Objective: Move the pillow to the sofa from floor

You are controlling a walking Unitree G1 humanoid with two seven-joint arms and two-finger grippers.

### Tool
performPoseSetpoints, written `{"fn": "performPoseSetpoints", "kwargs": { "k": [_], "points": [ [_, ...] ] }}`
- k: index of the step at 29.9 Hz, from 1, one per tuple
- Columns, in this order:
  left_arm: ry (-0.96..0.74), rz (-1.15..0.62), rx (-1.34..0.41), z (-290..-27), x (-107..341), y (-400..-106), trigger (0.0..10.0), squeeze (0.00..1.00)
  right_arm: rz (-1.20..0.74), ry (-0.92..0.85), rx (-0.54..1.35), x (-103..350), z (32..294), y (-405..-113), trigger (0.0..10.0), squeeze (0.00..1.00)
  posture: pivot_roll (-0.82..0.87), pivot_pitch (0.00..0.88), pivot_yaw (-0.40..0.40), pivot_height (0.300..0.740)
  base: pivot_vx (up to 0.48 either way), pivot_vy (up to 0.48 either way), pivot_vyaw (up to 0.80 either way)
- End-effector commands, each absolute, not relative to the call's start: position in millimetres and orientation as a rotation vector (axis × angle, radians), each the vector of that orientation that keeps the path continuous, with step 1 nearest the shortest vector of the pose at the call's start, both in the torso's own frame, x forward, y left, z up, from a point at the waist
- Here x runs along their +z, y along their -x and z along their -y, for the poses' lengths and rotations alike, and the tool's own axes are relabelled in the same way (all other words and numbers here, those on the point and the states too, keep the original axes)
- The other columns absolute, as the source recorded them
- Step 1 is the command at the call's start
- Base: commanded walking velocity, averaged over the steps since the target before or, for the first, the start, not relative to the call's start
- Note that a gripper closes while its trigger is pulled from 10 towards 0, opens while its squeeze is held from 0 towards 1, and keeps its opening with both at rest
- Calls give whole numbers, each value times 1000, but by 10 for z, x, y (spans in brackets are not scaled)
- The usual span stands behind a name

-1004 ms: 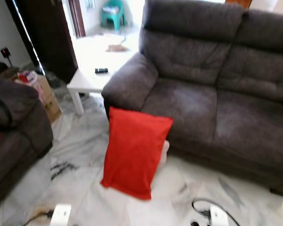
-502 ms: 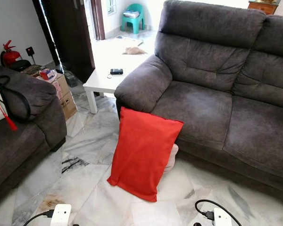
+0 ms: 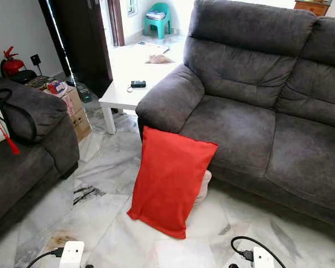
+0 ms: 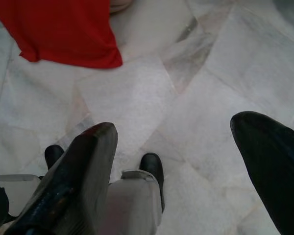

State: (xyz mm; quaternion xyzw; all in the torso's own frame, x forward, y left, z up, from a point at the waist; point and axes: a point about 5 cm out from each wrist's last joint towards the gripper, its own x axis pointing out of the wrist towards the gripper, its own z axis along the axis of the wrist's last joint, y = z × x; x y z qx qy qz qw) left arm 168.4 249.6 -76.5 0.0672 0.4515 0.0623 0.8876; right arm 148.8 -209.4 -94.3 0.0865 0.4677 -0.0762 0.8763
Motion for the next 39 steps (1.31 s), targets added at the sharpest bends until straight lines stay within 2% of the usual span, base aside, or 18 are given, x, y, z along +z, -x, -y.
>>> {"fn": "performPoseSetpoints", "kwargs": {
  "k": [1,15,19,39],
  "points": [
    [-134,-944,129,-2491,-770,-1680,10000,0,-983,-185,-177,-948,2116,-1467,10000,0,-40,4,-37,740,300,0,0],
    [-135,-947,127,-2488,-776,-1669,10000,0,-976,-188,-180,-947,2119,-1463,10000,0,-38,0,-36,740,320,0,0],
    [-133,-947,127,-2488,-775,-1671,10000,0,-978,-191,-178,-948,2117,-1462,10000,0,-40,1,-36,740,332,0,-794],
    [-126,-950,125,-2485,-776,-1673,10000,0,-976,-183,-181,-945,2124,-1468,10000,0,-40,7,-37,740,334,0,0]
  ]
}}
